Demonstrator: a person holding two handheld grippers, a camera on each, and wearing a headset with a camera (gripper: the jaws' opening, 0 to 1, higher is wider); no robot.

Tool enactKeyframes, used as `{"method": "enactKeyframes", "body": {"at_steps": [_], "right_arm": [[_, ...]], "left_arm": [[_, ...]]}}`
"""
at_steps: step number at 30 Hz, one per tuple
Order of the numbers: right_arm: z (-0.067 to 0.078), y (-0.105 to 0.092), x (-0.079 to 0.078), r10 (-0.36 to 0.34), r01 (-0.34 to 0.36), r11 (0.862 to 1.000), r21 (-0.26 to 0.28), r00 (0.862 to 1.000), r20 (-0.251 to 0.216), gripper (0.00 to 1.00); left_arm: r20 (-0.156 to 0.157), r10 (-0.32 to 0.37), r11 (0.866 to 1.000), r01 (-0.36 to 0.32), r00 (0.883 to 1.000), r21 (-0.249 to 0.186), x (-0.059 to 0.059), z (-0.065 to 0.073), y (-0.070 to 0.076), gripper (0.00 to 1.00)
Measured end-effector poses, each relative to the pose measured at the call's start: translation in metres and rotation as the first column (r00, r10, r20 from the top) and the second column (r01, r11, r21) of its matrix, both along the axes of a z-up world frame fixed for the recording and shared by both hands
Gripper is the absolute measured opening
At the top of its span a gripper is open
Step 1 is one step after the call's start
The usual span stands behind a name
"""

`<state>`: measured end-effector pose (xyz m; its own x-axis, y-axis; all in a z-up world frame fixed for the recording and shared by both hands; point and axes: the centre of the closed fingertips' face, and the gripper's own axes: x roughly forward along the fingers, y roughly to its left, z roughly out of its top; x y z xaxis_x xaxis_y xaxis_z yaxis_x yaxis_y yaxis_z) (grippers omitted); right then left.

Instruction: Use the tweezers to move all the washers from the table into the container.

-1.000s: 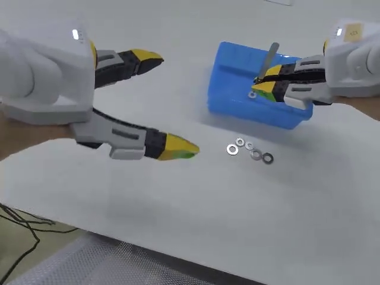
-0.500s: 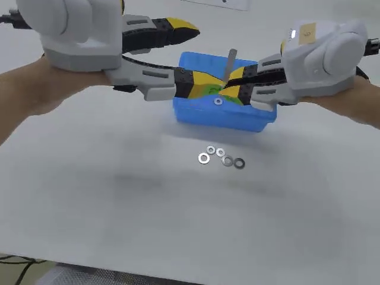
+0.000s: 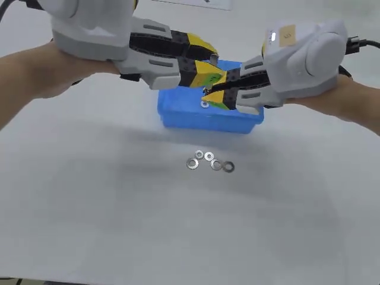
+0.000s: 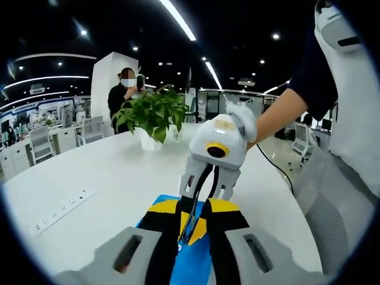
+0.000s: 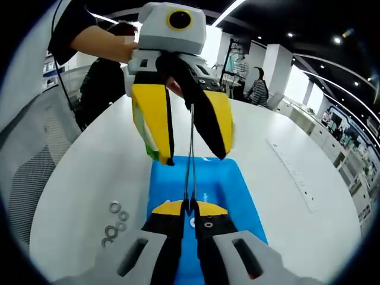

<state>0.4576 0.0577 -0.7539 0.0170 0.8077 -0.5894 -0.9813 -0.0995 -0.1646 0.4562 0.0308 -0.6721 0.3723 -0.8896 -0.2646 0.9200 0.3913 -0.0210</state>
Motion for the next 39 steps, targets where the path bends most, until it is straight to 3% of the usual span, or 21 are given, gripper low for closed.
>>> {"method": "enactKeyframes", "body": {"at_steps": [6, 10, 15, 19, 22, 31, 39], "right_arm": [[0.001, 0.001, 0.000, 0.008, -0.008, 1.000, 0.007, 1.000, -0.004, 0.07], [0.002, 0.002, 0.001, 0.010, -0.010, 1.000, 0.011, 1.000, -0.006, 0.07], [0.002, 0.003, -0.001, 0.021, -0.021, 1.000, 0.010, 1.000, -0.005, 0.07], [0.001, 0.004, -0.004, 0.031, -0.031, 1.000, -0.001, 1.000, 0.000, 0.08], [0.004, 0.005, -0.004, 0.027, -0.027, 1.000, 0.003, 1.000, 0.008, 0.08], [0.019, 0.006, -0.001, 0.019, -0.021, 1.000, 0.016, 0.996, 0.090, 0.11], [0.036, 0.010, -0.002, -0.030, 0.025, 0.996, 0.081, 0.997, 0.071, 0.15]], "left_arm": [[-0.009, -0.012, 1.000, 0.012, 1.000, -0.007, 0.000, -0.002, 0.002, 0.09], [-0.002, -0.010, 1.000, 0.010, 1.000, -0.010, 0.001, -0.003, 0.003, 0.08], [-0.015, -0.025, 1.000, 0.025, 1.000, -0.014, -0.002, -0.003, 0.003, 0.08], [0.049, -0.019, 0.999, 0.018, 0.999, 0.037, -0.001, -0.004, 0.006, 0.06], [0.050, -0.033, 0.999, 0.031, 0.998, 0.029, -0.005, -0.002, 0.005, 0.05], [0.112, -0.033, 0.999, 0.031, 0.993, 0.023, -0.004, 0.015, 0.005, 0.05], [0.149, -0.040, 0.999, 0.036, 0.988, 0.026, -0.007, 0.028, 0.007, 0.05]]}}
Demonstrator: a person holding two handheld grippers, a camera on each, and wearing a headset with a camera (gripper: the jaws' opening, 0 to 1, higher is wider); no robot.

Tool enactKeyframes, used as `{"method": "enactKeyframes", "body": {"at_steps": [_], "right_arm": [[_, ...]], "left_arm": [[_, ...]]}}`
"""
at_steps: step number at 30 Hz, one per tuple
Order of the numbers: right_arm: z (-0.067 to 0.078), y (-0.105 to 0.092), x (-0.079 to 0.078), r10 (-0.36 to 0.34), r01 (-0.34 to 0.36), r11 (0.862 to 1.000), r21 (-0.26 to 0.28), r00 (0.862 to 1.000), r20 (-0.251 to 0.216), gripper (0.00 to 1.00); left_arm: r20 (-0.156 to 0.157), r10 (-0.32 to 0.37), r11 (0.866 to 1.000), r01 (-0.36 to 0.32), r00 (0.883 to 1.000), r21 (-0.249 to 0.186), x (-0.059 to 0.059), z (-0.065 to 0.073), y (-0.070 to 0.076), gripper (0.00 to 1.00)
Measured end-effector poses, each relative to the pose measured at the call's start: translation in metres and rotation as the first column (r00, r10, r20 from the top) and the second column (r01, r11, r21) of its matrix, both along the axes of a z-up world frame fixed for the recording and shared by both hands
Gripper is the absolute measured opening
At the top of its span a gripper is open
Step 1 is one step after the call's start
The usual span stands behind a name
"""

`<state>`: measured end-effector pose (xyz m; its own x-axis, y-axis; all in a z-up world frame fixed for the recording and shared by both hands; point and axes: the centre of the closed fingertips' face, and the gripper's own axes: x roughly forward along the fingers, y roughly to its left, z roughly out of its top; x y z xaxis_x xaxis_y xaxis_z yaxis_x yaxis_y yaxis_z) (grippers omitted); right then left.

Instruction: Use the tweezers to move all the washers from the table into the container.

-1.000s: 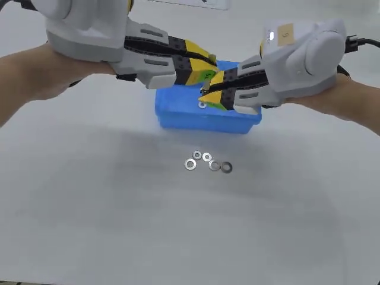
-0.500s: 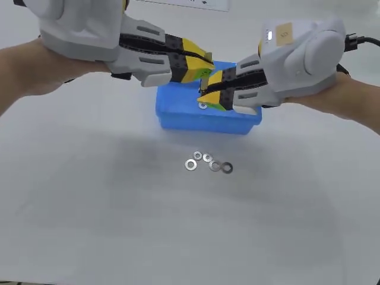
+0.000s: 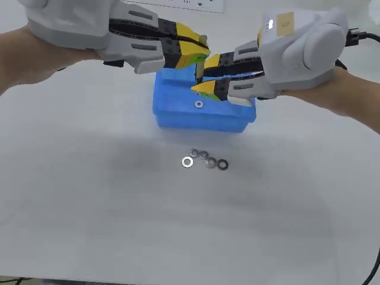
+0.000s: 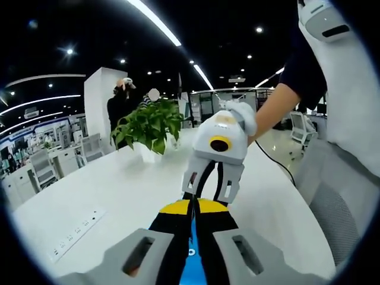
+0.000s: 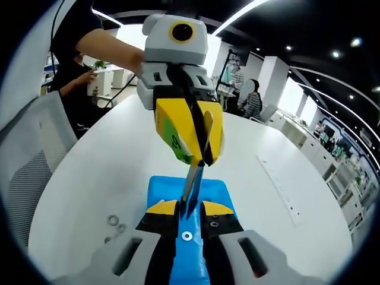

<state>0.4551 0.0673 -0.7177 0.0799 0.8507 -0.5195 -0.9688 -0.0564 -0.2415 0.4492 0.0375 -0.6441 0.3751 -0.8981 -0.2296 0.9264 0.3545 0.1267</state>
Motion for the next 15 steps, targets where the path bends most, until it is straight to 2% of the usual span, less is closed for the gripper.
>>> {"method": "enactKeyframes", "body": {"at_steps": [6, 11, 13, 15], "right_arm": [[0.006, -0.002, -0.005, -0.039, 0.040, 0.999, 0.034, 0.999, -0.025, 0.19], [0.014, -0.009, -0.014, -0.070, 0.073, 0.995, 0.073, 0.996, -0.051, 0.24], [0.014, -0.014, -0.017, -0.072, 0.077, 0.993, 0.086, 0.995, -0.063, 0.25], [0.019, -0.018, -0.025, -0.066, 0.072, 0.992, 0.103, 0.996, -0.062, 0.27]], "left_arm": [[0.003, -0.003, 1.000, 0.003, 1.000, 0.026, -0.009, 0.004, 0.004, 0.05], [0.006, -0.014, 0.999, 0.013, 1.000, 0.036, -0.022, 0.009, 0.004, 0.05], [0.013, -0.024, 0.999, 0.024, 1.000, 0.037, -0.029, 0.011, 0.002, 0.05], [0.036, -0.028, 0.998, 0.026, 0.999, 0.054, -0.034, 0.012, 0.000, 0.05]]}}
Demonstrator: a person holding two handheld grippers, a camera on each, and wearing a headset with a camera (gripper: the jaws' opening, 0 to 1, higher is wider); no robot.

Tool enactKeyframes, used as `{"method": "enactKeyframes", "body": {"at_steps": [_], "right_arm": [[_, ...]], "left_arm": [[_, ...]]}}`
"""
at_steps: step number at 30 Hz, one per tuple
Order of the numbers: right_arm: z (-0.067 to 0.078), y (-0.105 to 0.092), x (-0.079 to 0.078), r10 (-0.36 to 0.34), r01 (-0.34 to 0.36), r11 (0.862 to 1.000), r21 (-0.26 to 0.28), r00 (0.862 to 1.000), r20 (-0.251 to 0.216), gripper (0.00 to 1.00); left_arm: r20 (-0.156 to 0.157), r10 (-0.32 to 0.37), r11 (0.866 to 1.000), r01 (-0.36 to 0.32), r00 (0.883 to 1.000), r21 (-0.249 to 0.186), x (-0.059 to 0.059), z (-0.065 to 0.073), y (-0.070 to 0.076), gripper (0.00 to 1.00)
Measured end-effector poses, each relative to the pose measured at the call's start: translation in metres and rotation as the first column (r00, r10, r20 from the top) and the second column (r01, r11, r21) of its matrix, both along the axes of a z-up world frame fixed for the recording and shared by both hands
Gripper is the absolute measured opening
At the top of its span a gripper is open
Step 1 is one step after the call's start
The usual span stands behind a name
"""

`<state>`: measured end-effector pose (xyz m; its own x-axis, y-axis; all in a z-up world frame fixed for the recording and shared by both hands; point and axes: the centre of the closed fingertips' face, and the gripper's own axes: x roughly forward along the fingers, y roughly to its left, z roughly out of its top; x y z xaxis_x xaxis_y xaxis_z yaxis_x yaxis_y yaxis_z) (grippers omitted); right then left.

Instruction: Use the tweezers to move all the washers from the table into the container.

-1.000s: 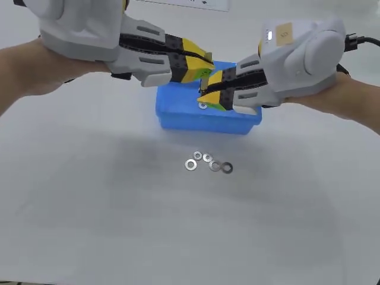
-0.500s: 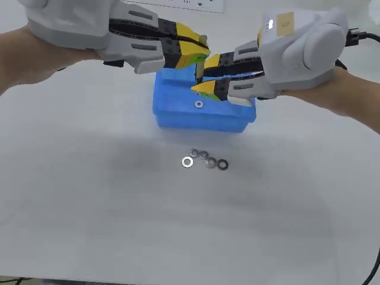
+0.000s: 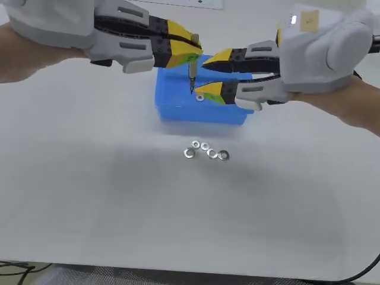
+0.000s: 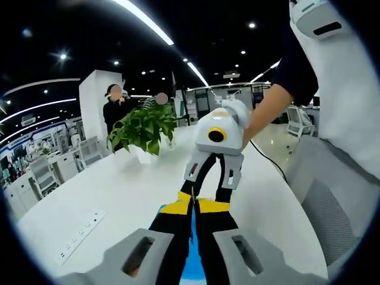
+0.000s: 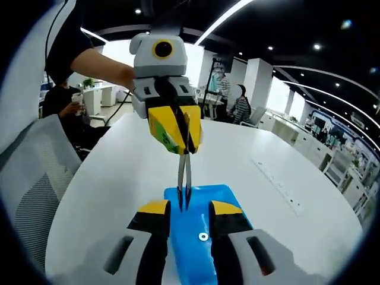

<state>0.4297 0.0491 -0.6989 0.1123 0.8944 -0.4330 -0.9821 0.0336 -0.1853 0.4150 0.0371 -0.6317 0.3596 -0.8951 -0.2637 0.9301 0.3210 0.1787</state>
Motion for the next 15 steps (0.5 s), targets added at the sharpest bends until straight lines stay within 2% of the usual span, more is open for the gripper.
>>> {"method": "enactKeyframes", "body": {"at_steps": [3, 6, 10, 15], "right_arm": [[0.005, -0.009, -0.016, 0.011, -0.011, 1.000, 0.016, 1.000, -0.001, 0.29], [0.003, -0.018, -0.028, 0.009, -0.009, 1.000, 0.010, 1.000, -0.001, 0.30], [0.002, -0.032, -0.041, 0.001, -0.001, 1.000, 0.000, 1.000, -0.008, 0.28], [0.004, -0.044, -0.053, -0.016, 0.016, 1.000, 0.007, 1.000, -0.016, 0.28]], "left_arm": [[0.004, -0.018, 1.000, 0.018, 1.000, -0.006, -0.012, 0.002, -0.004, 0.05], [0.010, -0.032, 0.999, 0.032, 0.999, 0.016, -0.024, -0.005, -0.008, 0.05], [-0.013, -0.018, 0.999, 0.018, 1.000, 0.046, -0.033, -0.017, -0.009, 0.05], [-0.024, -0.015, 0.999, 0.016, 1.000, 0.030, -0.043, -0.020, -0.014, 0.05]]}}
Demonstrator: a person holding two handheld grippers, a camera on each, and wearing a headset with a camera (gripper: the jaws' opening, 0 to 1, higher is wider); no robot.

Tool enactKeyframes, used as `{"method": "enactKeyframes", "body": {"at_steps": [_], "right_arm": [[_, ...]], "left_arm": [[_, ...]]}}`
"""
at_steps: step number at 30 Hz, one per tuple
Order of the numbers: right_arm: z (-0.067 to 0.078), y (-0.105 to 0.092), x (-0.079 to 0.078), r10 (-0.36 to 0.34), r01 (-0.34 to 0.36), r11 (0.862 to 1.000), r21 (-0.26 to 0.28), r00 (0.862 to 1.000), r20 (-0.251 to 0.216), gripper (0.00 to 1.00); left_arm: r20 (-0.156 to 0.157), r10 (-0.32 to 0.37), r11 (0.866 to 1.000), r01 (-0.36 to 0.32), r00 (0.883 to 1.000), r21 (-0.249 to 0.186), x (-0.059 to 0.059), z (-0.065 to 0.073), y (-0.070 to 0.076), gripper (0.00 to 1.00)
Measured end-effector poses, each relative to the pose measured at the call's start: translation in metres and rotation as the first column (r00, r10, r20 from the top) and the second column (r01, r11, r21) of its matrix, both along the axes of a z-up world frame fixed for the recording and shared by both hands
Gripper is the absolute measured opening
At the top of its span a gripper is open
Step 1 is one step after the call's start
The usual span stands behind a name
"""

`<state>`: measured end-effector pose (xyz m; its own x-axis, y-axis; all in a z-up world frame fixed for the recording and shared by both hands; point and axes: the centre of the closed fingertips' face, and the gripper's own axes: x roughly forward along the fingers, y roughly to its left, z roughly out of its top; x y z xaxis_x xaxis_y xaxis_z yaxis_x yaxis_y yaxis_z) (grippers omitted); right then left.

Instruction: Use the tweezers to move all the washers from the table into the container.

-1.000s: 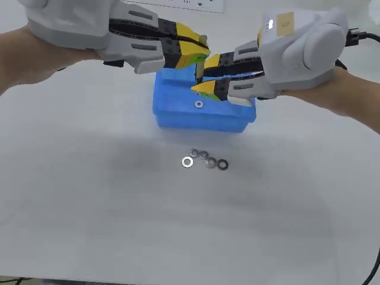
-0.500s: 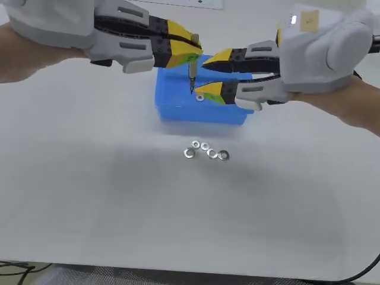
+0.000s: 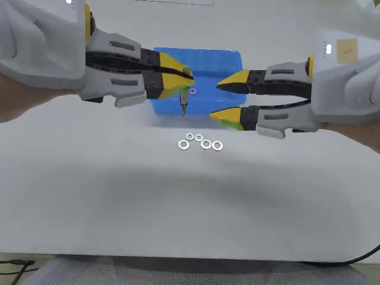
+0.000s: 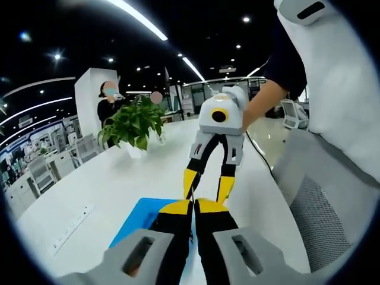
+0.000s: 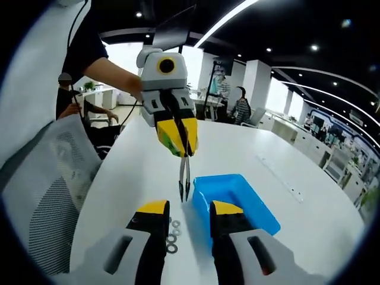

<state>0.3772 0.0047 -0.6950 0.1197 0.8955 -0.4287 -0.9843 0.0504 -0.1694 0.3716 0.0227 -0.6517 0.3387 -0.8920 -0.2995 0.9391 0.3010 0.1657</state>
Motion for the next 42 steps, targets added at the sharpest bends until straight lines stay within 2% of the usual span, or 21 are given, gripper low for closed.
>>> {"method": "enactKeyframes", "body": {"at_steps": [3, 7, 8, 11, 17, 20, 25, 32, 38, 42], "right_arm": [[-0.001, -0.007, -0.006, -0.007, 0.007, 1.000, 0.002, 1.000, -0.010, 0.27], [-0.003, -0.015, -0.012, -0.024, 0.025, 1.000, 0.003, 0.999, -0.029, 0.27], [-0.004, -0.017, -0.013, -0.029, 0.029, 1.000, 0.002, 0.999, -0.033, 0.27], [-0.007, -0.022, -0.016, -0.042, 0.042, 0.999, 0.003, 0.998, -0.040, 0.27], [-0.013, -0.029, -0.022, -0.064, 0.064, 0.998, 0.001, 0.996, -0.060, 0.27], [-0.016, -0.033, -0.024, -0.071, 0.072, 0.997, 0.000, 0.995, -0.068, 0.27], [-0.019, -0.037, -0.025, -0.088, 0.088, 0.996, 0.004, 0.993, -0.083, 0.26], [-0.026, -0.039, -0.027, -0.106, 0.108, 0.994, 0.010, 0.989, -0.106, 0.26], [-0.033, -0.040, -0.029, -0.102, 0.103, 0.995, -0.001, 0.988, -0.115, 0.26], [-0.034, -0.039, -0.030, -0.098, 0.099, 0.995, 0.002, 0.988, -0.119, 0.26]], "left_arm": [[0.007, -0.004, 1.000, 0.004, 1.000, 0.015, -0.005, -0.005, -0.004, 0.05], [0.005, 0.019, 1.000, -0.019, 1.000, 0.000, -0.009, -0.013, -0.005, 0.05], [-0.008, 0.021, 1.000, -0.021, 1.000, -0.009, -0.011, -0.016, -0.005, 0.05], [-0.014, 0.025, 1.000, -0.025, 1.000, -0.010, -0.016, -0.022, -0.004, 0.05], [-0.010, 0.021, 1.000, -0.021, 1.000, -0.022, -0.026, -0.027, -0.005, 0.05], [-0.006, 0.013, 1.000, -0.013, 1.000, -0.012, -0.028, -0.032, -0.006, 0.05], [-0.009, 0.011, 1.000, -0.011, 1.000, -0.022, -0.028, -0.035, -0.008, 0.05], [-0.014, 0.007, 1.000, -0.007, 1.000, -0.009, -0.023, -0.043, -0.006, 0.05], [-0.040, 0.022, 1.000, -0.022, 0.999, -0.009, -0.016, -0.051, -0.003, 0.05], [-0.054, 0.027, 0.999, -0.028, 0.998, -0.020, -0.015, -0.052, -0.003, 0.05]]}}
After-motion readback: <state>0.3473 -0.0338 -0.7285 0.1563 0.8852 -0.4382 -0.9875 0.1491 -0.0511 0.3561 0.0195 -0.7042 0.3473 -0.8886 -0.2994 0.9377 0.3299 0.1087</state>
